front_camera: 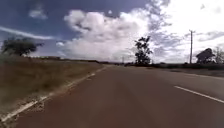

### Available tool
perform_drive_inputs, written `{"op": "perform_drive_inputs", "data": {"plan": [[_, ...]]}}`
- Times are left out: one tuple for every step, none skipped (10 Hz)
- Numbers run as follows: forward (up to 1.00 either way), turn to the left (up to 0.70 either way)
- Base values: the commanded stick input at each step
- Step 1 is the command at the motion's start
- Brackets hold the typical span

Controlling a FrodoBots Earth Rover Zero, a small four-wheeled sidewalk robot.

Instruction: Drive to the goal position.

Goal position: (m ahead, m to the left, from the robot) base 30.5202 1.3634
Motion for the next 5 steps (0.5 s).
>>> {"op": "perform_drive_inputs", "data": {"plan": [[1.0,0.0],[1.0,0.0],[1.0,0.0],[1.0,0.0],[1.0,0.0]]}}
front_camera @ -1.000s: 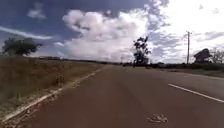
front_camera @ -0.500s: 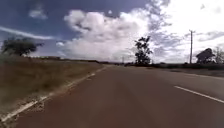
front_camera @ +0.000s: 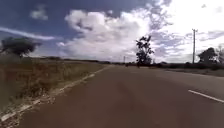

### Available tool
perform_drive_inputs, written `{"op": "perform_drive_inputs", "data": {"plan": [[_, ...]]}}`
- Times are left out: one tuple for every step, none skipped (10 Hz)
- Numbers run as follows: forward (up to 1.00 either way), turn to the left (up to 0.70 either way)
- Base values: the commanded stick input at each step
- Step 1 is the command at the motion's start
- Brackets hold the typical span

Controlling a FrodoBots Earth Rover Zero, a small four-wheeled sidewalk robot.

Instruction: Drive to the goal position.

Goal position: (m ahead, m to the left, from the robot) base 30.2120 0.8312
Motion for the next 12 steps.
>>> {"op": "perform_drive_inputs", "data": {"plan": [[1.0,0.0],[1.0,0.0],[1.0,0.0],[1.0,0.0],[1.0,0.0],[1.0,-0.4],[1.0,-0.4],[1.0,-0.4],[1.0,-0.4],[1.0,-0.4],[1.0,-0.4],[1.0,-0.4]]}}
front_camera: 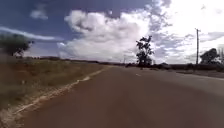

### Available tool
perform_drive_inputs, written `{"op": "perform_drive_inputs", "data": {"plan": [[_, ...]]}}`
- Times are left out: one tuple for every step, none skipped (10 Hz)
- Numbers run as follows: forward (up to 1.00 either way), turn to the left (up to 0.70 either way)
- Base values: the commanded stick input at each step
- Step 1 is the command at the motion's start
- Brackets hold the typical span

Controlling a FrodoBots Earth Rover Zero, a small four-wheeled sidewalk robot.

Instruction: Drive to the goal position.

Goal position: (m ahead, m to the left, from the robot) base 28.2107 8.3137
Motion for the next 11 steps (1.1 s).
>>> {"op": "perform_drive_inputs", "data": {"plan": [[1.0,-0.4],[1.0,-0.4],[1.0,-0.4],[1.0,-0.4],[1.0,-0.4],[1.0,-0.4],[1.0,-0.3],[1.0,-0.18],[1.0,-0.06],[1.0,0.0],[1.0,0.0]]}}
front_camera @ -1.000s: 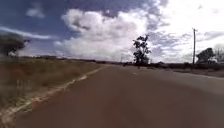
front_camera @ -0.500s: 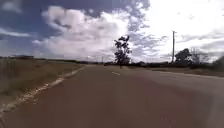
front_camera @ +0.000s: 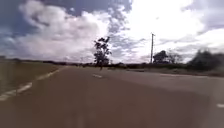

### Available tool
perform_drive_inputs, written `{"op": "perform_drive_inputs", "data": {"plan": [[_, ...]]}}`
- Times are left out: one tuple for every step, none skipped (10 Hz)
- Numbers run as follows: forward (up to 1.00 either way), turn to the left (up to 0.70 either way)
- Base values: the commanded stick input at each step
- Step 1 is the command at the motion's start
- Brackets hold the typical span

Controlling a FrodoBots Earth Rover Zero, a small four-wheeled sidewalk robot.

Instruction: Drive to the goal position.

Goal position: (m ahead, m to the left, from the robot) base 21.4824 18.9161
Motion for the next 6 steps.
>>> {"op": "perform_drive_inputs", "data": {"plan": [[1.0,0.0],[1.0,0.0],[1.0,0.0],[1.0,0.0],[1.0,0.0],[1.0,0.0]]}}
